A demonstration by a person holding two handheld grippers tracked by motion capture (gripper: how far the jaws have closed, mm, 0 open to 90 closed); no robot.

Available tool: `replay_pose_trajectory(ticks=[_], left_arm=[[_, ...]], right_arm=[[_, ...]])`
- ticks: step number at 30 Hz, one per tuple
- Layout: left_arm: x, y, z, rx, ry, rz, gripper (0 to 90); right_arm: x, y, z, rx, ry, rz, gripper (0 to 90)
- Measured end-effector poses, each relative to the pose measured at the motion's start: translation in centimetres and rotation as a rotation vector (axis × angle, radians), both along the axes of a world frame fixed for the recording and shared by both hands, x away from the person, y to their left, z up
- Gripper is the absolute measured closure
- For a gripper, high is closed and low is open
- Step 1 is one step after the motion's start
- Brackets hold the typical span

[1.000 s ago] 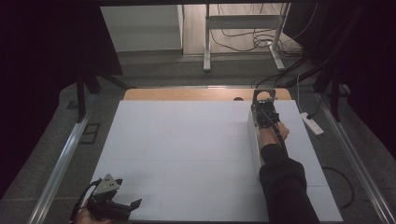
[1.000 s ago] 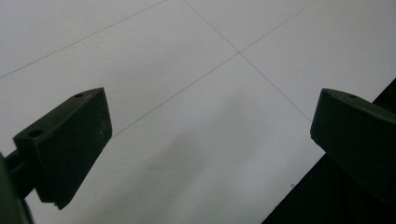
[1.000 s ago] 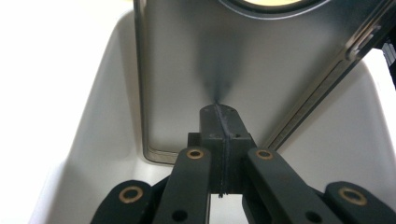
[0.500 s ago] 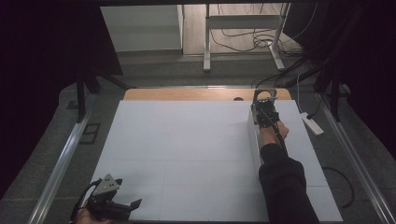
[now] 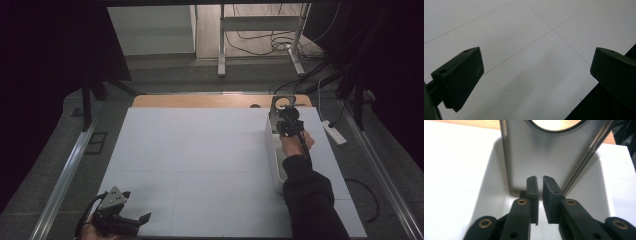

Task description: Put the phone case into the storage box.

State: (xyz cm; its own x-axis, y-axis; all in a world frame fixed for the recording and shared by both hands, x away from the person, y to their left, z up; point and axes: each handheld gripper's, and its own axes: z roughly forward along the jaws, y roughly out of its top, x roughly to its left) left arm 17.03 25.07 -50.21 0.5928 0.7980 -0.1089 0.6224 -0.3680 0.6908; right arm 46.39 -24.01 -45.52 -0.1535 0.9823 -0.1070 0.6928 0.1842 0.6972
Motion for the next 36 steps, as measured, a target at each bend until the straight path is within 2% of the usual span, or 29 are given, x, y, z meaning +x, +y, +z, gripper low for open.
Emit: replay_pose_trajectory(ticks=[1,5,7,9,11,19,23,25,30,36], left_arm=[[0.0,0.1,0.0,-0.008,-0.002,0.004,0.0],[0.0,0.2,0.1,-0.023,-0.005,0.008,0.0],[-0.1,0.3,0.1,-0.033,-0.003,0.012,0.0],[-0.1,0.4,0.1,-0.040,-0.006,0.011,0.0],[-0.1,0.5,0.1,-0.049,-0.005,0.013,0.0],[-0.1,0.8,0.1,-0.074,-0.004,0.027,0.0],[-0.1,0.9,0.1,-0.085,0.000,0.036,0.0],[-0.1,1.0,0.1,-0.088,0.002,0.044,0.0],[-0.2,1.3,0.1,-0.094,0.000,0.058,0.0],[-0.3,1.4,0.1,-0.091,-0.001,0.066,0.0]], right_arm=[[-0.6,-0.1,0.7,0.021,0.002,0.018,75.1],[-1.4,0.0,1.5,0.039,-0.002,0.056,69.3],[-2.1,0.0,2.1,0.054,-0.001,0.090,62.3],[-2.6,0.0,2.4,0.055,-0.004,0.109,59.1],[-3.5,-0.3,3.0,0.069,-0.021,0.159,50.2],[-5.8,-0.7,3.7,0.094,-0.010,0.254,33.3],[-6.5,-0.8,3.7,0.086,0.002,0.277,26.3],[-7.5,-0.9,3.7,0.058,0.001,0.295,19.7],[-9.1,-1.5,3.8,0.071,-0.013,0.317,13.5],[-12.0,-2.6,3.9,0.076,-0.018,0.357,3.3]])
